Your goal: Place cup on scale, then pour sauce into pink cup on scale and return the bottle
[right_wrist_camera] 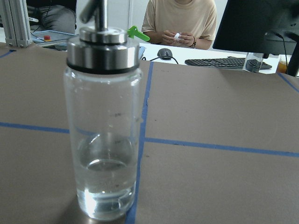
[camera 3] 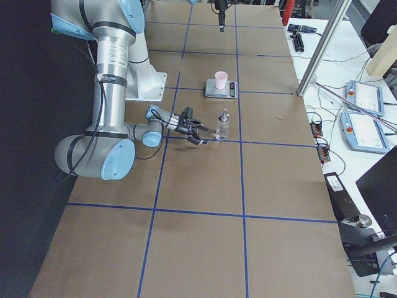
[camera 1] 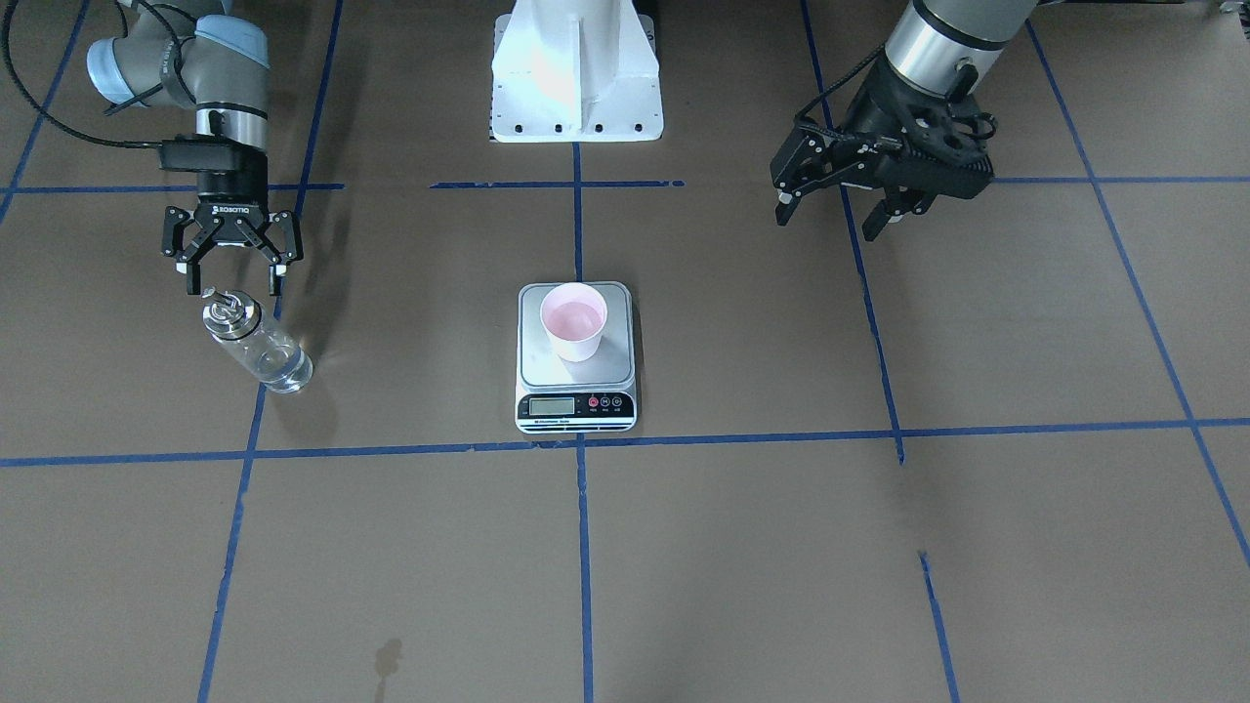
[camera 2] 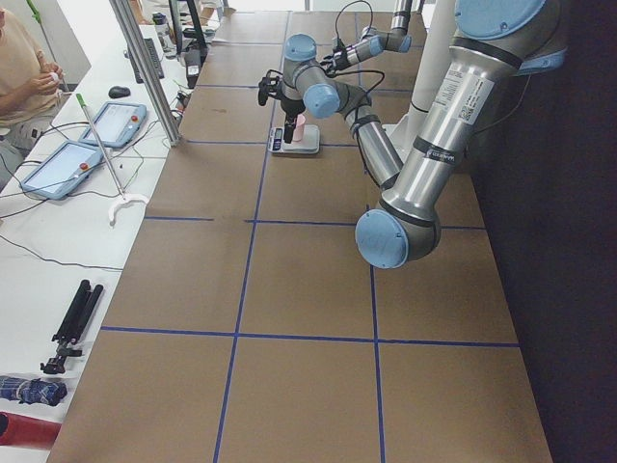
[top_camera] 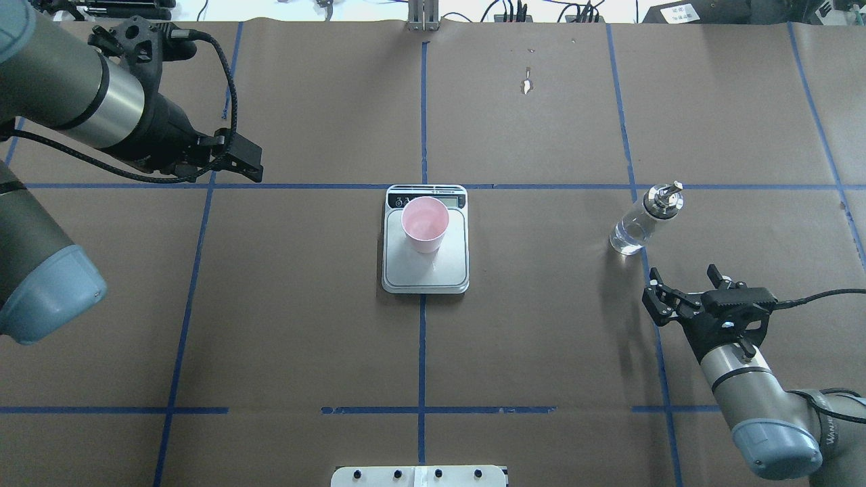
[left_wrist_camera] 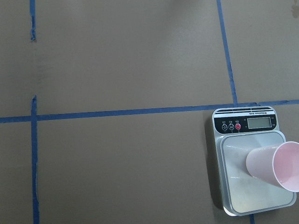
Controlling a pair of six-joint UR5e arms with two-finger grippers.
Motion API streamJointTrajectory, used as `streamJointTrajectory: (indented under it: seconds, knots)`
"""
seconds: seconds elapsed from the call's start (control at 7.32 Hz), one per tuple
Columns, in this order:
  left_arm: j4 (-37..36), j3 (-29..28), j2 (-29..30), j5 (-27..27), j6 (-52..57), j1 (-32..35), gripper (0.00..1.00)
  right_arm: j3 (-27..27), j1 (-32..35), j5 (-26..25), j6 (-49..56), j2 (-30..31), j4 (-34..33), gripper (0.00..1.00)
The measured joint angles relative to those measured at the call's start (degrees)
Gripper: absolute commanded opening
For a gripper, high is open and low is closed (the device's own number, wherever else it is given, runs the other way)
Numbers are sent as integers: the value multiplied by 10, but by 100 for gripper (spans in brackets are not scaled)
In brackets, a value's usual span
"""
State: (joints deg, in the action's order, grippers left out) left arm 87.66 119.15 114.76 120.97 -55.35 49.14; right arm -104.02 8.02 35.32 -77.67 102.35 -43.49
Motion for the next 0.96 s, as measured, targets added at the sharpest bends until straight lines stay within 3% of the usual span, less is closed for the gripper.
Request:
streamJointTrajectory:
  seconds: [0.27, 0.55, 0.68, 0.96]
  knots:
    - [-1, -6, -7, 0, 45, 13, 99, -18, 6, 68, 32, 39, 29, 100]
    - [1, -28, -20, 2, 140, 44, 99, -33, 69, 180, 115, 61, 55, 100]
    - [4, -46, -28, 4, 194, 68, 99, -34, 127, 257, 168, 62, 60, 100]
    - [6, -85, -53, 7, 257, 116, 100, -23, 281, 464, 299, 57, 66, 100]
